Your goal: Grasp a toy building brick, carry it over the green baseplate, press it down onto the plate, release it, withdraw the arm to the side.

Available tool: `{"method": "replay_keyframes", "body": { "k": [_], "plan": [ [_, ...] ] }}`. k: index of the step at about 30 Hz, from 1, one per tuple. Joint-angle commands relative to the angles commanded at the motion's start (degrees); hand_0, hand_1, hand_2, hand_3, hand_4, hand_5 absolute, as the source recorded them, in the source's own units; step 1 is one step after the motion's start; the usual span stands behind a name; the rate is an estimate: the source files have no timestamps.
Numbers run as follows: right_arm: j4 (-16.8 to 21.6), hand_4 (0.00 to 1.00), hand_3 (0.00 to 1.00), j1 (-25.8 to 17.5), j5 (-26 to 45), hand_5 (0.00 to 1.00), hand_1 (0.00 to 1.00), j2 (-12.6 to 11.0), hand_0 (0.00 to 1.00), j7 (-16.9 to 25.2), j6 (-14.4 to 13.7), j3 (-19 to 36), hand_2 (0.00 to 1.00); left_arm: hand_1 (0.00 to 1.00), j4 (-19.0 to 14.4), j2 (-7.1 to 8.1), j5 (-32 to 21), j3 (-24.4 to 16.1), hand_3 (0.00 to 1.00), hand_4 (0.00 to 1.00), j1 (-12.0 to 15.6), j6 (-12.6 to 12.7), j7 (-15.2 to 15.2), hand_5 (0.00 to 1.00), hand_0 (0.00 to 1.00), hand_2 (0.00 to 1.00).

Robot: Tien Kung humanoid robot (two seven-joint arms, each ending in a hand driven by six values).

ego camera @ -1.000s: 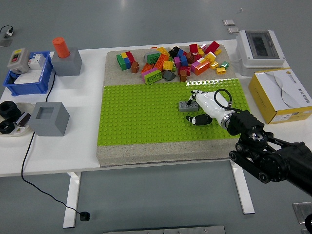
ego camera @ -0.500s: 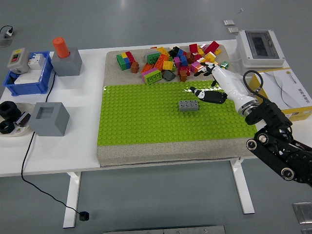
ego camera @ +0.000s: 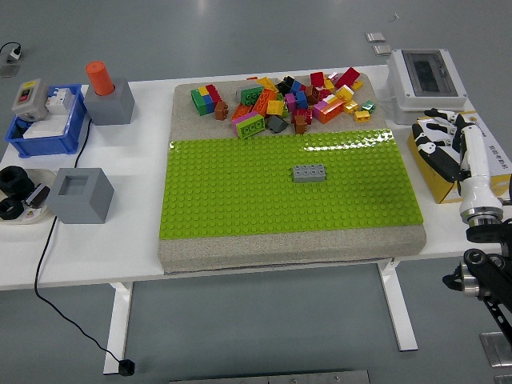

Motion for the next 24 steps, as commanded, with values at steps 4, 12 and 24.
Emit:
{"method": "replay_keyframes", "body": {
  "k": [4, 12, 24],
  "plan": [
    [-0.57, 0.696, 0.635, -0.78, 7.74, 0.398, 0.476, 0.49, 0.342, 2.99, -0.03, 1.49, 0.620, 0.604, 0.00, -0.94, 4.31, -3.76, 0.669, 0.636, -1.27, -0.05, 1.40, 0.252, 0.657, 0.587],
    [-0.20, 0.713, 0.621, -1.32, 20.19, 0.411, 0.469, 1.14, 0.340, 4.69, 0.00, 3.04, 0.611, 0.604, 0.00, -2.32, 9.69, -5.76, 0.670, 0.637, -3.02, -0.33, 1.79, 0.251, 0.659, 0.587],
    [1.06, 0.710, 0.617, -1.39, 26.06, 0.393, 0.466, 0.26, 0.342, 5.80, -0.28, 5.19, 0.607, 0.604, 0.00, -2.32, 8.31, -5.62, 0.670, 0.638, -2.95, -0.05, 2.21, 0.253, 0.660, 0.589]
  ]
}}
